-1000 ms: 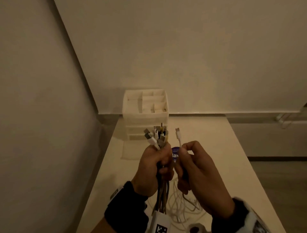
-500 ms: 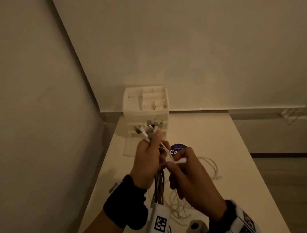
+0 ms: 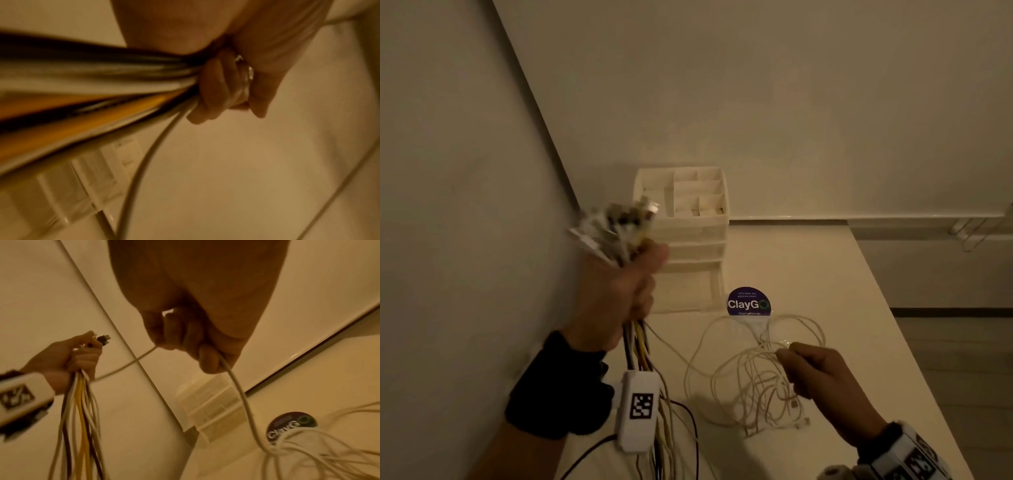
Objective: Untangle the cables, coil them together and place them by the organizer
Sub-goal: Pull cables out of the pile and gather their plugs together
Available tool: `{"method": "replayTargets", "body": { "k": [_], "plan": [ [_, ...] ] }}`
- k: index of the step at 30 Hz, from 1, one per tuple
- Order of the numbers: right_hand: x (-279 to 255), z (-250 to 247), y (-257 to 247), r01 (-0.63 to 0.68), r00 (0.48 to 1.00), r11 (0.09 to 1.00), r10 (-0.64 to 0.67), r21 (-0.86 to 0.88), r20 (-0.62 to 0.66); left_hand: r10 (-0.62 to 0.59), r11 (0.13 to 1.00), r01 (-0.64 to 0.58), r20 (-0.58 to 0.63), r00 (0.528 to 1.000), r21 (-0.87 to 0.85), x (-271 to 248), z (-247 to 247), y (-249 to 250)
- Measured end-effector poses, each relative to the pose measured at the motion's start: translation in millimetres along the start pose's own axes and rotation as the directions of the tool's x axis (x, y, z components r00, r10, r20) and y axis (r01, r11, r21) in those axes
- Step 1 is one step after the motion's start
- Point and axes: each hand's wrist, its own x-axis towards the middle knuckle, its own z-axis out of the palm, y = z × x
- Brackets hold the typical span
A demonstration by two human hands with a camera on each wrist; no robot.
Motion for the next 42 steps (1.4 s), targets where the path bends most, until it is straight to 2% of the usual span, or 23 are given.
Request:
{"method": "replayTargets", "body": {
  "k": [3,6,9,13,15,17,19,21,25,28,30,32,33,35,37,38,40,41,42],
  "plan": [
    [8,10,-29,0.069,0.997,0.996,-0.067,0.058,-0.036,0.032,0.943,-0.086,0.17,0.985,0.322,-14,33,-19],
    [14,18,-56,0.125,0.992,0.967,-0.126,0.223,-0.009,-0.016,0.912,-0.115,0.313,0.95,0.394,-22,58,-43],
    [19,16,-67,0.092,0.995,0.934,-0.101,0.346,0.009,0.0,0.911,-0.107,0.259,0.966,0.398,-21,66,-55],
    [17,9,-61,0.084,0.991,0.956,-0.11,0.281,0.075,0.071,0.872,-0.194,0.277,0.958,0.449,-21,60,-55],
    [14,5,-55,0.083,0.992,0.966,-0.103,0.245,0.07,0.1,0.862,-0.172,0.173,0.98,0.478,-15,50,-54],
    [12,-3,-47,0.068,0.995,0.967,-0.083,0.244,0.053,0.104,0.909,-0.104,0.022,0.994,0.404,-6,34,-54],
    [9,-8,-37,0.051,0.996,0.974,-0.065,0.22,0.054,0.083,0.949,-0.056,-0.073,0.994,0.311,2,17,-51],
    [6,-10,-28,0.039,0.996,0.983,-0.052,0.181,0.066,0.077,0.965,-0.041,-0.132,0.988,0.258,5,0,-47],
    [3,-9,-19,0.063,0.986,0.99,-0.081,0.128,0.143,0.135,0.948,-0.082,-0.155,0.979,0.307,0,-13,-41],
    [7,-4,-14,0.096,0.99,0.994,-0.09,-0.058,0.107,0.161,0.95,-0.069,-0.292,0.943,0.304,0,-20,-46],
    [9,-4,-10,0.101,0.993,0.982,-0.09,-0.158,0.073,0.167,0.957,-0.051,-0.4,0.901,0.284,-1,-28,-46],
    [9,-6,-7,0.081,0.996,0.979,-0.075,-0.186,0.039,0.195,0.954,-0.049,-0.488,0.851,0.295,-3,-38,-44],
    [9,-6,-6,0.068,0.998,0.983,-0.065,-0.172,0.023,0.237,0.931,-0.045,-0.507,0.829,0.361,-5,-38,-41],
    [8,-4,-5,0.052,0.999,0.991,-0.05,-0.124,0.016,0.341,0.869,-0.075,-0.483,0.806,0.488,-10,-30,-35],
    [9,1,-5,0.037,0.999,0.996,-0.035,-0.079,0.035,0.355,0.868,-0.13,-0.416,0.837,0.479,-18,-12,-31],
    [10,4,-6,0.034,0.998,0.998,-0.032,-0.052,0.046,0.34,0.87,-0.149,-0.354,0.871,0.469,-24,-1,-30],
    [10,10,-14,0.036,0.996,0.999,-0.036,0.002,0.087,0.26,0.855,-0.172,-0.118,0.958,0.489,-35,21,-33],
    [11,12,-19,0.043,0.993,0.998,-0.048,0.042,0.112,0.196,0.843,-0.187,0.037,0.98,0.504,-39,33,-38],
    [12,15,-25,0.048,0.988,0.992,-0.063,0.115,0.137,0.143,0.839,-0.214,0.177,0.974,0.5,-42,42,-45]
  ]
}}
